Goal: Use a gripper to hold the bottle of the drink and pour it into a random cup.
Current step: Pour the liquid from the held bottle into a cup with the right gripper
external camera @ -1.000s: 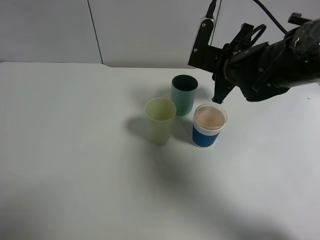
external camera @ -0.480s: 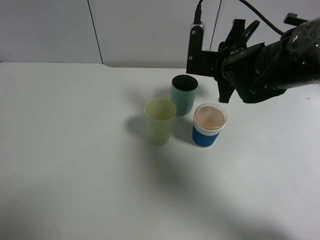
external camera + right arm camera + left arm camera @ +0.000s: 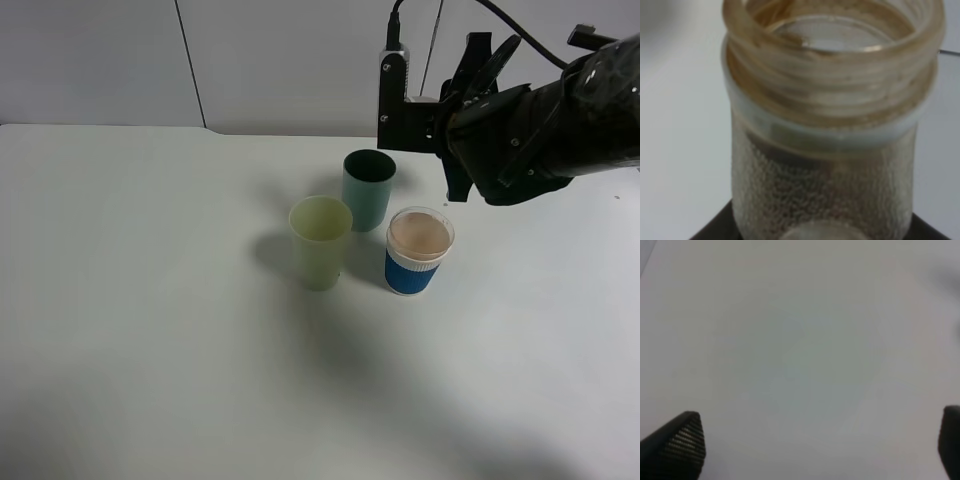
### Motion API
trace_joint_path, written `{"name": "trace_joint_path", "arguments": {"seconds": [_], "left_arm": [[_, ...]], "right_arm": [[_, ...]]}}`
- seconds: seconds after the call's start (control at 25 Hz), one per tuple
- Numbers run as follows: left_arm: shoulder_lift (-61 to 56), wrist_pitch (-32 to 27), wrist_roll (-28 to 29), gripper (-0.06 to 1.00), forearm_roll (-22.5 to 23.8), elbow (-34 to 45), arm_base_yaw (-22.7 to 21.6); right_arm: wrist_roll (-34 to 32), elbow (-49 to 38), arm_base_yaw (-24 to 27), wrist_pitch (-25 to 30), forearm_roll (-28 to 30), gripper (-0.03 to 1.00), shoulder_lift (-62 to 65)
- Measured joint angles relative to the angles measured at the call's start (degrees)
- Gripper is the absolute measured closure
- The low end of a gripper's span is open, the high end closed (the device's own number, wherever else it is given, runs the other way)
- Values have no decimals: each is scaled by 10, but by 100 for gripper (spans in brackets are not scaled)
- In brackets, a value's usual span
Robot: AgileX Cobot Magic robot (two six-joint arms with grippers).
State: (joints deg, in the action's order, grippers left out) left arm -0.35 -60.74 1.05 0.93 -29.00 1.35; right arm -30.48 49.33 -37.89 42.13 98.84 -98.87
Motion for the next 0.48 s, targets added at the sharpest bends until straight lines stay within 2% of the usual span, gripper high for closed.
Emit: {"name": "trace_joint_path", "arguments": {"seconds": [0.48], "left_arm": [[0,0,0,2,0,0,0]], "right_arm": [[42,0,-10,3,0,61,0]]}}
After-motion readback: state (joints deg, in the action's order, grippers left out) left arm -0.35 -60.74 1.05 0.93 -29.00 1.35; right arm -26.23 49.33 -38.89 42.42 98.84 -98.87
